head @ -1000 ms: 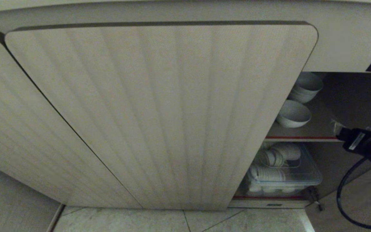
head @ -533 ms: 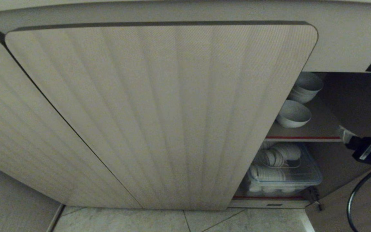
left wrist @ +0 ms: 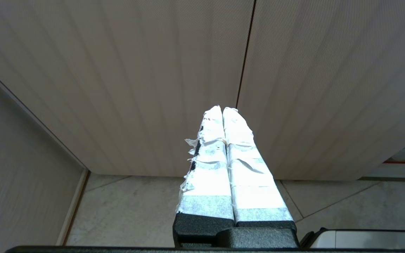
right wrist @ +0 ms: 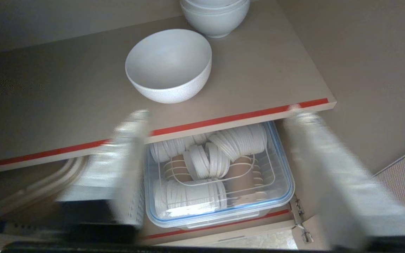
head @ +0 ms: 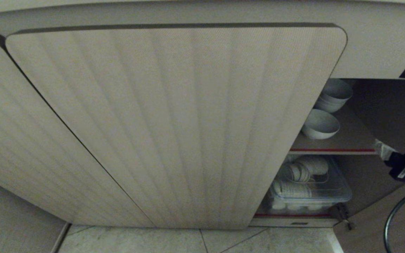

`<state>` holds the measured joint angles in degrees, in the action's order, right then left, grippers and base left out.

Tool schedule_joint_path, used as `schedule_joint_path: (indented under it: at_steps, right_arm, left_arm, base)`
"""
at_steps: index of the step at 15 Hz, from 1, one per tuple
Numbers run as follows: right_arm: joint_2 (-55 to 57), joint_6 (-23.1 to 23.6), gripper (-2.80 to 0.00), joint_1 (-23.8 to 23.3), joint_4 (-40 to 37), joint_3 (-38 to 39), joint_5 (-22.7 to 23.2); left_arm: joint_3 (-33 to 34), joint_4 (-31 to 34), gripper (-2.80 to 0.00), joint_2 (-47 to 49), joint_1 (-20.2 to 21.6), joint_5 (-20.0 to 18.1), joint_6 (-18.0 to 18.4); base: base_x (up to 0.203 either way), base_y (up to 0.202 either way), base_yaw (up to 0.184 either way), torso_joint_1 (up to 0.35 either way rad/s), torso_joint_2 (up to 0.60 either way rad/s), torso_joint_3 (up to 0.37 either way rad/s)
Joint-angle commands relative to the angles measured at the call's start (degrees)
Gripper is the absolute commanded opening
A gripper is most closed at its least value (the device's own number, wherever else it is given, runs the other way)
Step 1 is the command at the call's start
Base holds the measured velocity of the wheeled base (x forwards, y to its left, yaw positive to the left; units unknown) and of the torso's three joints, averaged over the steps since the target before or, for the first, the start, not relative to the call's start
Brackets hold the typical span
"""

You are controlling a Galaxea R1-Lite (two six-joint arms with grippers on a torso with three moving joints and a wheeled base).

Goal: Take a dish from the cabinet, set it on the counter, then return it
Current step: Close the cabinet door

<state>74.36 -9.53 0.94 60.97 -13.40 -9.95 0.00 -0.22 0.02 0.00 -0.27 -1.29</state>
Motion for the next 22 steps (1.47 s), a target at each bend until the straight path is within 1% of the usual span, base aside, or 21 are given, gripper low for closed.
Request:
schedule_joint_path:
  at_steps: [1,11,19,22]
  right_arm:
    - [-0.6,-0.3,-2.80,0.0,0.3,0.2,0.0]
    - [-1.4,-0.2,-2.80,0.0,0.3,0.7,0.0]
    - [-5.1,-0.3,-2.80,0.0,-0.3,1.8,0.1]
    - [-9.0,-0.3,-2.80,0.2,-3.1,2.4,0.8]
  left_arm:
    - [0.0,0.0,-2.80,0.0,0.0,0.0,0.0]
    - [0.0,0.0,-2.80,0.0,0.0,0.0,0.0]
    - [0.0,0.0,-2.80,0.0,0.0,0.0,0.0]
    - [0.0,0.0,-2.80,0.0,0.0,0.0,0.0]
  base:
    - [0.000,0.000,0.000,0.000,0.00,0.000]
    - [0.000,0.000,0.000,0.000,0.00,0.000]
    - [0.000,0.000,0.000,0.000,0.00,0.000]
    - [0.000,0.000,0.000,0.000,0.00,0.000]
